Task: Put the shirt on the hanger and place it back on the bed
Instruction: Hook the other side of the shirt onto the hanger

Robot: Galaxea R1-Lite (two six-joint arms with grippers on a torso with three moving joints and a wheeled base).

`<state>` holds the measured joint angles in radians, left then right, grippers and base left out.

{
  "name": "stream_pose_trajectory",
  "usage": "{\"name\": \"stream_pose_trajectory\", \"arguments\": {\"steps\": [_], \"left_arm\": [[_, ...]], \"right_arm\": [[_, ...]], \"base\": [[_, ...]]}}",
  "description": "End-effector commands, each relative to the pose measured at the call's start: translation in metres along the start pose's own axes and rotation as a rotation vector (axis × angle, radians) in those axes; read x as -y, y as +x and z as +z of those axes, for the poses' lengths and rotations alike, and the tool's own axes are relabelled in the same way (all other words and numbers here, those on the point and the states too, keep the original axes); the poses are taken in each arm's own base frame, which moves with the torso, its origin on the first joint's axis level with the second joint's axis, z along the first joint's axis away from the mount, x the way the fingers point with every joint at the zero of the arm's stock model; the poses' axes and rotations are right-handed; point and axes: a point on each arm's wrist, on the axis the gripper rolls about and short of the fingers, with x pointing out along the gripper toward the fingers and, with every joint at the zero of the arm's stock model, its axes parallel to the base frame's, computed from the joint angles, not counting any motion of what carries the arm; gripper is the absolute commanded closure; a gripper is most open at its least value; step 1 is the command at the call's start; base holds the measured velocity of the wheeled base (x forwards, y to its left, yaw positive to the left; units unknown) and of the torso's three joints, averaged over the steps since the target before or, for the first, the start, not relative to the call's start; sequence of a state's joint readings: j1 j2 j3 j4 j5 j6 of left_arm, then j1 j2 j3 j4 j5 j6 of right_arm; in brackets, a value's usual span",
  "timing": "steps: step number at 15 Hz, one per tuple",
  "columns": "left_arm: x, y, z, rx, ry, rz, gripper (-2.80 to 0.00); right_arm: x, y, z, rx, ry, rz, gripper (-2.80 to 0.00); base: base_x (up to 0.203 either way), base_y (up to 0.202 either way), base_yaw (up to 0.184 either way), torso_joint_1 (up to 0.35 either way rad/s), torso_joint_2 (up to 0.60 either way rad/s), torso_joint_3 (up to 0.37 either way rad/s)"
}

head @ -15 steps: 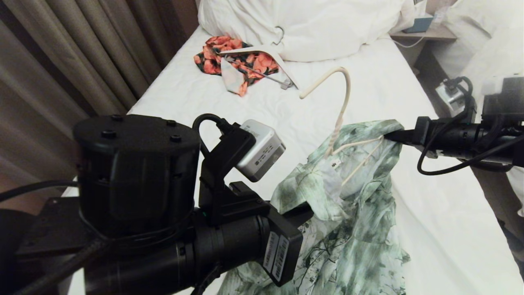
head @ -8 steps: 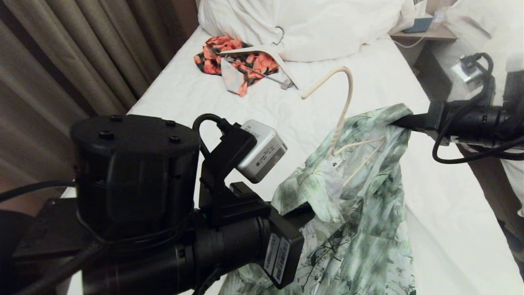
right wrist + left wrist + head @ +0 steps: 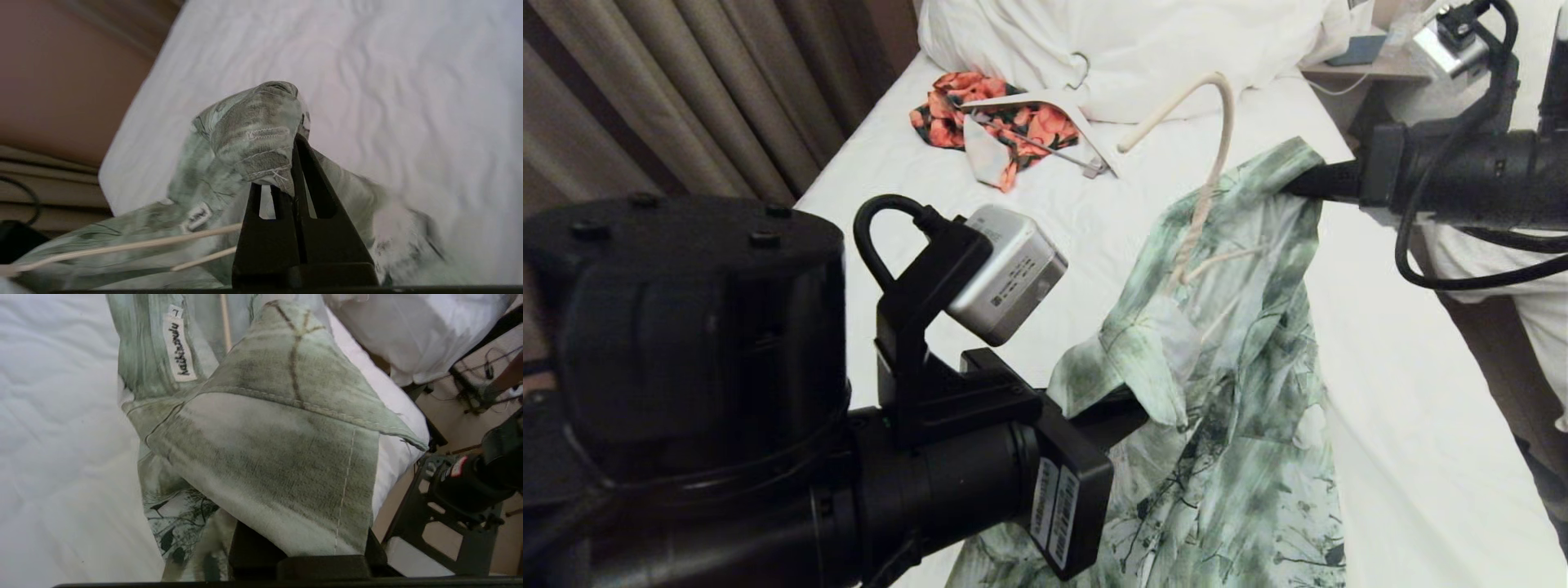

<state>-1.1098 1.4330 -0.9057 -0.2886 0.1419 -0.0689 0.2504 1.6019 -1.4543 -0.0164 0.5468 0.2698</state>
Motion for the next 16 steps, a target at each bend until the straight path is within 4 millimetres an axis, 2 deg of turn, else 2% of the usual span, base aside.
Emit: {"name": "stream_pose_trajectory", "arguments": {"steps": [1,8,9,12,16], "left_arm": [[0.0,-0.003,0.004,0.029,-0.012,-0.004,0.0],[0.003,0.005,0.008,0.231,-0.115,-0.035,0.0],[0.003,0.009,0.006,0.248,-0.119,-0.035,0.0],[-0.004,0.016,0.006,0.337,-0.14,-0.017,0.0],[-0.004,0.03,0.0,0.482,-0.151,-0.026,0.0]], "right_arm": [[-0.013,0.001,0.01,0.017,-0.023,0.04,0.0],[-0.069,-0.001,0.03,0.003,-0.098,0.183,0.0],[-0.077,-0.004,0.034,0.003,-0.102,0.202,0.0],[-0.101,-0.029,0.035,-0.014,-0.104,0.243,0.0],[-0.115,-0.039,0.032,-0.028,-0.104,0.283,0.0]], "base": [[0.0,0.0,0.0,0.0,0.0,0.0],[0.0,0.0,0.0,0.0,0.0,0.0],[0.0,0.0,0.0,0.0,0.0,0.0],[0.0,0.0,0.0,0.0,0.0,0.0],[0.0,0.0,0.0,0.0,0.0,0.0]]}}
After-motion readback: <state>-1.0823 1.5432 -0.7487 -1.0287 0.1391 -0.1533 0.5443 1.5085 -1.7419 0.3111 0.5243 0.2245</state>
